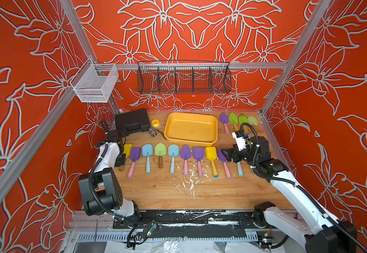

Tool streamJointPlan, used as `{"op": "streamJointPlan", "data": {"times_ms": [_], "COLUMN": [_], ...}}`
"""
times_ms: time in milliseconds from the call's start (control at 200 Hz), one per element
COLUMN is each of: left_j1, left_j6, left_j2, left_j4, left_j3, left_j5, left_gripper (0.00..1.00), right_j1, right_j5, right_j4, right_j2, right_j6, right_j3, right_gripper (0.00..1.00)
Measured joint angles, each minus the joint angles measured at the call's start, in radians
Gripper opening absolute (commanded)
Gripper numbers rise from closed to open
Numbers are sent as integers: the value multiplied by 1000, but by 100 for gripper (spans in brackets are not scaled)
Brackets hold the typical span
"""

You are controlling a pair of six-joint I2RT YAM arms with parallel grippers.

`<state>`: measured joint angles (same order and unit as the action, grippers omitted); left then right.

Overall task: Take the shovel out of the storage box
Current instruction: Place the shovel at the center of the board.

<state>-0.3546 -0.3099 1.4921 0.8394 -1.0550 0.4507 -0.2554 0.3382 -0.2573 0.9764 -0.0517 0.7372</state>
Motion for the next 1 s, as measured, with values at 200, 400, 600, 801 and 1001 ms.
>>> {"op": "streamJointPlan", "data": {"times_ms": [200, 400, 600, 801, 1001], "left_j1": [-38, -106, -109, -126, -144], "left_j6": [-16, -11, -11, -11, -6], "left_j2": [68, 102, 168, 209, 232], "left_j4": [-24, -51, -65, -85, -100], "left_j3": [-23, -54, -60, -78, -78], "left_j5": [-2, -12, -30, -37, -48], "left_gripper": [0, 0, 0, 3, 9], "right_j1": [6, 8, 8, 8, 8], "right_j5": [30, 60, 68, 68, 69], "right_j4": [8, 9, 15, 14, 15], "right_j2": [76, 118, 125, 125, 141], "right_j6": [1, -1, -2, -5, -10], "right_j3": [1, 16, 25, 25, 32], "right_gripper": [88, 88, 88, 88, 87]}}
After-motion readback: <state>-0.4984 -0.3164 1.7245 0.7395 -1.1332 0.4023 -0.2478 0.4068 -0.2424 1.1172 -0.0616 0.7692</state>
